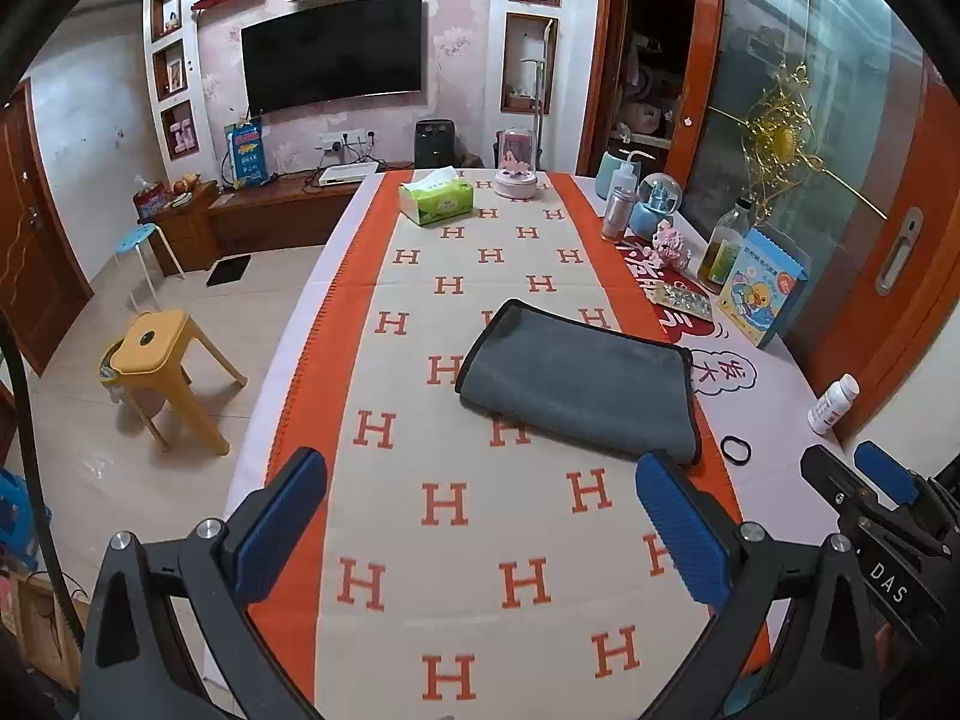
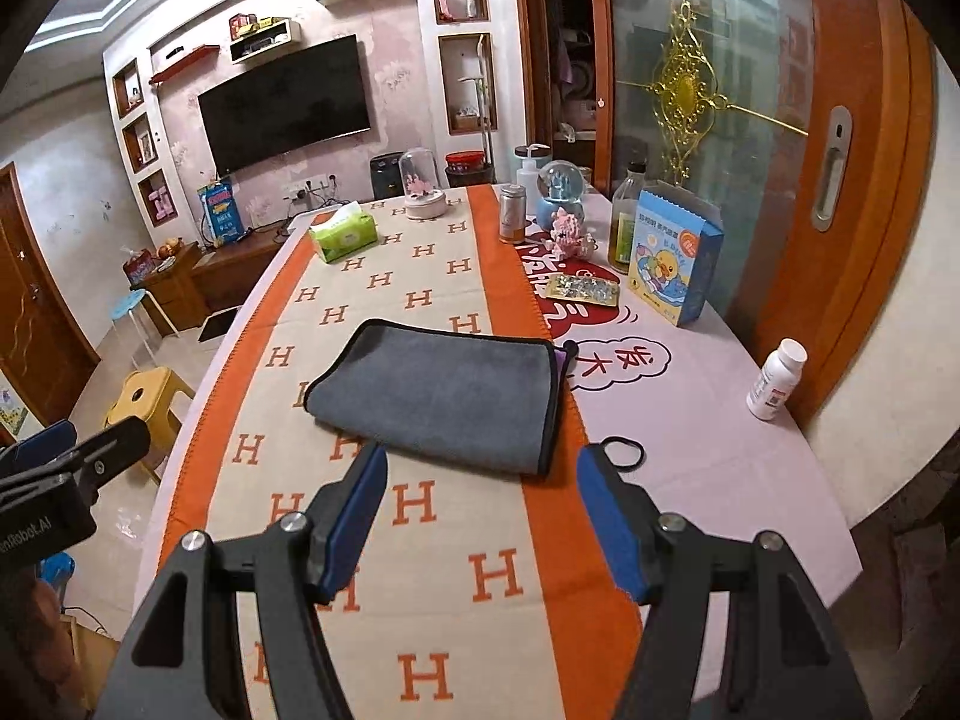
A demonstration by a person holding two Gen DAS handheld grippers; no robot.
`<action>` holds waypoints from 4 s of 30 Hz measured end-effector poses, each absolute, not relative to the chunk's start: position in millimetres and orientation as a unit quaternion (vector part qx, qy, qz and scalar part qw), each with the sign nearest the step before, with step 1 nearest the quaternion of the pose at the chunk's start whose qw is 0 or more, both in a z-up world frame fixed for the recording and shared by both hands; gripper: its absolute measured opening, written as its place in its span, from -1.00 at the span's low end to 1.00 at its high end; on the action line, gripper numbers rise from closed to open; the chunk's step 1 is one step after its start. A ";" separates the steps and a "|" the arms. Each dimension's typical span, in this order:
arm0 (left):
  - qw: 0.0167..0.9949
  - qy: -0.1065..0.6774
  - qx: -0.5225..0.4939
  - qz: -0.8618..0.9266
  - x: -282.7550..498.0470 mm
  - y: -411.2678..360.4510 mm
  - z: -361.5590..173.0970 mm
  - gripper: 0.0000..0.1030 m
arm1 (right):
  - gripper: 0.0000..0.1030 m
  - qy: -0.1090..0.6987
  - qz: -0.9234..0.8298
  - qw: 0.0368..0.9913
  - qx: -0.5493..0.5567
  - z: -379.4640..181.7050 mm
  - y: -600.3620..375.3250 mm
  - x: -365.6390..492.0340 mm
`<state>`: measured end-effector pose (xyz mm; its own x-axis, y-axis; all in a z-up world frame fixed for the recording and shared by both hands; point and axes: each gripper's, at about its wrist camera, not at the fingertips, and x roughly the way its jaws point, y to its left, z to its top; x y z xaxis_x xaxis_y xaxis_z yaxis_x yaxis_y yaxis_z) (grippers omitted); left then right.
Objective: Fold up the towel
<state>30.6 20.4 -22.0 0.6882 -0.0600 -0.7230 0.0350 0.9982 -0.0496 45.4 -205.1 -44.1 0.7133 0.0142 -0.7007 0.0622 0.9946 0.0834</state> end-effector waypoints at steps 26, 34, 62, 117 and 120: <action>0.910 0.414 0.000 0.023 -8.4 10.2 0.2 0.99 | 0.28 0.415 0.038 0.909 0.027 -18.6 -187.1 19.9; 0.912 0.408 -0.008 0.035 -8.5 11.1 5.0 0.99 | 0.28 0.410 0.043 0.911 0.026 -10.1 -187.8 23.2; 0.910 0.414 -0.009 0.033 -8.7 2.8 3.3 0.99 | 0.28 0.416 0.043 0.908 0.032 -5.7 -194.8 22.0; 0.907 0.419 -0.009 0.029 -17.3 -12.7 -10.6 0.99 | 0.28 0.428 0.050 0.902 0.031 -13.7 -197.6 23.5; 0.907 0.419 -0.009 0.029 -17.2 -12.6 -10.4 0.99 | 0.28 0.429 0.050 0.902 0.031 -15.1 -197.5 23.9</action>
